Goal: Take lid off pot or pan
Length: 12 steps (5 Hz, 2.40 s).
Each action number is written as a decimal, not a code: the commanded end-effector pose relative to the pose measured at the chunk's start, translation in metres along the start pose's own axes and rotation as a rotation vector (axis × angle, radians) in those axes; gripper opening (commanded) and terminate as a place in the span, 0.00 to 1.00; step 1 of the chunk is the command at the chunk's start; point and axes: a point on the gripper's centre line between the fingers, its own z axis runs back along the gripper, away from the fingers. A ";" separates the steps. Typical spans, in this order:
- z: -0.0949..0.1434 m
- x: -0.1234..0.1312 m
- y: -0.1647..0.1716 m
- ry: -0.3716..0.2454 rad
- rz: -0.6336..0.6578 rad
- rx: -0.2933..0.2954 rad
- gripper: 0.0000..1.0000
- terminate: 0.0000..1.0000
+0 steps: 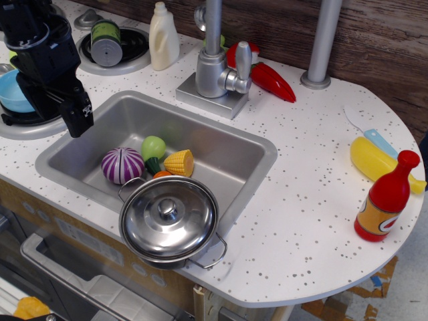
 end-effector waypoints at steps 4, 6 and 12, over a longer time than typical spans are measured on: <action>0.084 0.007 -0.107 0.026 0.110 -0.058 1.00 0.00; 0.051 -0.012 -0.153 -0.023 0.158 -0.128 1.00 0.00; -0.011 -0.015 -0.163 -0.123 0.127 -0.131 0.00 0.00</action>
